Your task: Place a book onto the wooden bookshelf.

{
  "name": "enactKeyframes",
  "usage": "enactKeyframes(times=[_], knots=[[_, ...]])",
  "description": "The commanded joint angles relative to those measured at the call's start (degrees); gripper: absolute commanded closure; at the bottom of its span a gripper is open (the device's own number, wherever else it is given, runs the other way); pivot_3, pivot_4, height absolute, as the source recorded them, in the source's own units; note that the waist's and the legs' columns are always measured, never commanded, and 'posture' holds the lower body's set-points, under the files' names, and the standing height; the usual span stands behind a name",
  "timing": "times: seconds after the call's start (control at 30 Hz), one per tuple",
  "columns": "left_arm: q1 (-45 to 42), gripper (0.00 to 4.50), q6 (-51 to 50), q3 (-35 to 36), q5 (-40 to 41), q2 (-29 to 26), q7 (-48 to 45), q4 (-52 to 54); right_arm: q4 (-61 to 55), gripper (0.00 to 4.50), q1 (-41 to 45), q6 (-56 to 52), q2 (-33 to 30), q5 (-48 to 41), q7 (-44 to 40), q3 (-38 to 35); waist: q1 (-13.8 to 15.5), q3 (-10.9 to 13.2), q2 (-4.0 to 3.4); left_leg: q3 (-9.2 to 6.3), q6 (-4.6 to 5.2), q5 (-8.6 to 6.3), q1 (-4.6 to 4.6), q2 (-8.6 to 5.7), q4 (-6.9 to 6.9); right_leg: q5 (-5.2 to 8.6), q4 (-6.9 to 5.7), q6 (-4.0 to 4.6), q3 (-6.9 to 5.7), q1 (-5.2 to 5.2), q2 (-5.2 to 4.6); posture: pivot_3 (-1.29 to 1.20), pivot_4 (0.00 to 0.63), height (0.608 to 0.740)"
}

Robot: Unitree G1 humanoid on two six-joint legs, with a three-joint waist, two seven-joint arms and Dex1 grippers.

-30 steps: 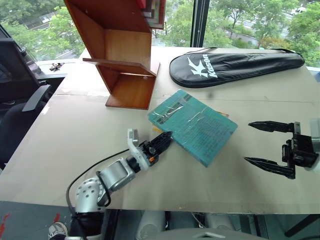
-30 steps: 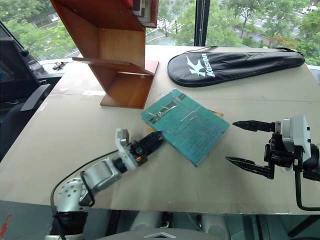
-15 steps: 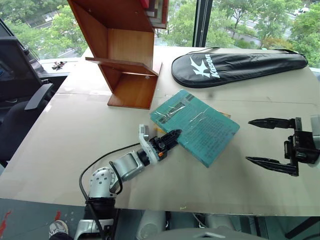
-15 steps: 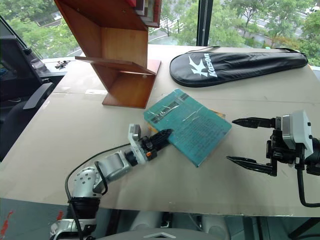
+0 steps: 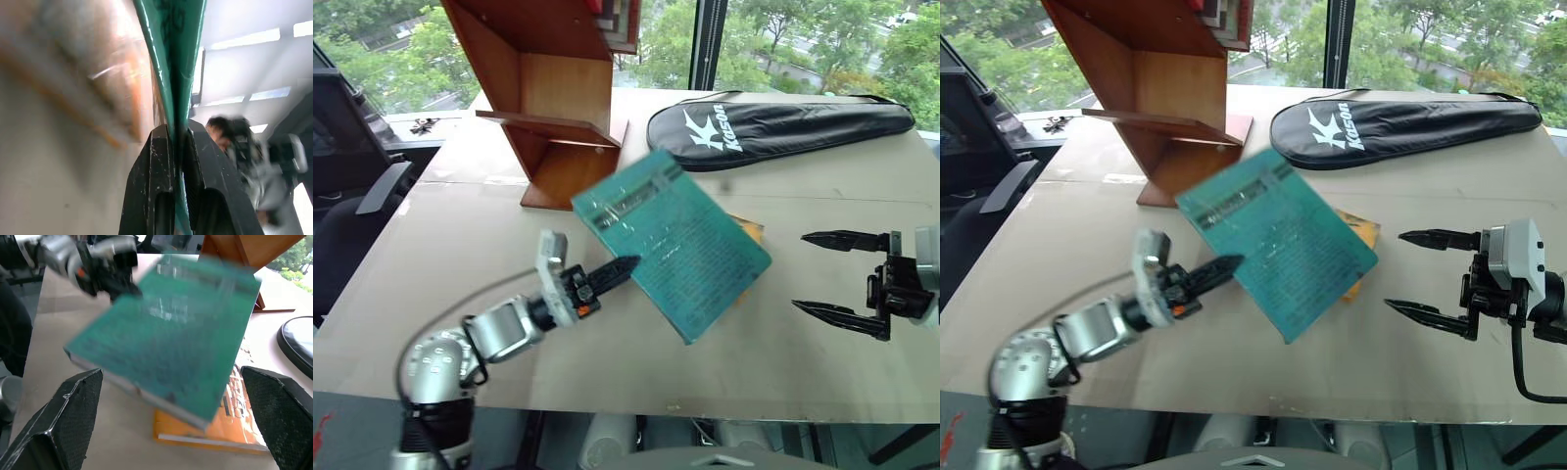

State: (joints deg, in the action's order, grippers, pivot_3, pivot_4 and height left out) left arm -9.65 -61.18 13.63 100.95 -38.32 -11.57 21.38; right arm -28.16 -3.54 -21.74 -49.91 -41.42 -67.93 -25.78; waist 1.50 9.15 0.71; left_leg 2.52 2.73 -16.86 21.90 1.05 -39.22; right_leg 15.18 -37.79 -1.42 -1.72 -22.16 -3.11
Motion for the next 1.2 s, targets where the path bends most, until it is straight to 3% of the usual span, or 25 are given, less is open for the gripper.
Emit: enactKeyframes(times=[0.03, 0.23, 0.4, 0.53, 0.73, 0.9, 1.03, 1.2], knots=[[-8.35, 4.44, 0.73, 2.94, -6.4, -7.07, -12.14, 9.24, 2.88, 0.0, 1.32, 2.13, -0.1, 0.22, 1.0, -3.34, 0.18, 0.03, 0.03, -0.03, 0.0, 0.0, 0.05, -0.03, 0.01, 0.0, 0.14, 0.02, -0.04, 0.01, 0.02, 0.0, 0.15, 0.74], [-38.39, 4.44, 15.45, -6.7, -39.97, -18.0, -22.94, 6.55, 9.0, 0.0, 1.71, 5.05, -0.22, 2.46, 2.16, -6.2, 0.51, 0.12, 0.08, 0.07, 0.07, -0.03, 0.08, -0.27, 0.06, -0.01, 0.3, -0.08, 0.12, 0.02, 0.37, 0.0, 0.15, 0.74], [-52.25, 4.44, 33.91, -21.03, -74.5, -25.1, -30.44, -1.32, 11.88, 0.0, 4.22, 7.57, 0.14, 3.83, 2.85, -4.79, -0.34, 0.2, 0.04, 0.13, 0.06, -0.03, 0.0, -0.33, 0.34, 0.07, 0.39, -0.53, 0.37, -0.02, 0.44, 0.0, 0.15, 0.74], [-61.02, 4.44, 34.57, -31.49, -94.76, -30.44, -36.94, -7.47, 13.5, 0.0, 6.2, 10.0, 0.92, 5.4, 2.98, -3.15, -0.75, 0.28, 0.02, 0.18, 0.06, -0.03, 0.06, -0.39, 0.42, 0.13, 0.45, -0.66, 0.44, -0.11, 0.44, 0.0, 0.15, 0.74], [-65.38, 4.44, 37.36, -36.84, -108.1, -33.18, -49.85, -16.75, 13.92, 0.0, 8.11, 11.55, 1.56, 5.49, 3.72, -2.61, -0.67, 0.29, 0.01, 0.29, 0.06, -0.02, 1.08, -0.44, 0.06, 0.25, -0.06, -0.85, 0.56, -1.22, 0.41, 0.0, 0.15, 0.74], [-66.05, 4.44, 32.05, -38.47, -113.86, -32.12, -59.54, -19.33, 13.57, 0.0, 10.39, 11.95, 1.5, 3.92, 3.73, -3.14, -0.67, 0.3, 0.04, 0.33, 0.08, -0.03, 1.02, -0.45, -0.01, 0.26, -0.15, -0.89, 0.53, -1.2, 0.37, 0.0, 0.15, 0.74], [-66.88, 4.44, 33.49, -38.54, -118.11, -34.35, -67.69, -21.82, 14.05, 0.0, 11.12, 12.18, 1.68, 3.04, 3.43, -3.49, -0.71, 0.31, 0.05, 0.2, 0.11, -0.05, 1.02, -0.45, -0.02, 0.25, -0.26, -0.88, 0.54, -1.18, 0.36, 0.0, 0.15, 0.74], [-63.89, 4.44, 35.55, -38.34, -122.88, -33.4, -68.85, -22.74, 16.66, 0.0, 12.66, 13.39, 2.0, 3.85, 3.1, -2.21, -2.03, 0.28, 0.0, 0.3, 0.11, -0.05, 0.91, -0.44, -0.05, 0.25, -0.28, -0.88, 0.76, -1.19, 0.38, 0.0, 0.15, 0.74]])
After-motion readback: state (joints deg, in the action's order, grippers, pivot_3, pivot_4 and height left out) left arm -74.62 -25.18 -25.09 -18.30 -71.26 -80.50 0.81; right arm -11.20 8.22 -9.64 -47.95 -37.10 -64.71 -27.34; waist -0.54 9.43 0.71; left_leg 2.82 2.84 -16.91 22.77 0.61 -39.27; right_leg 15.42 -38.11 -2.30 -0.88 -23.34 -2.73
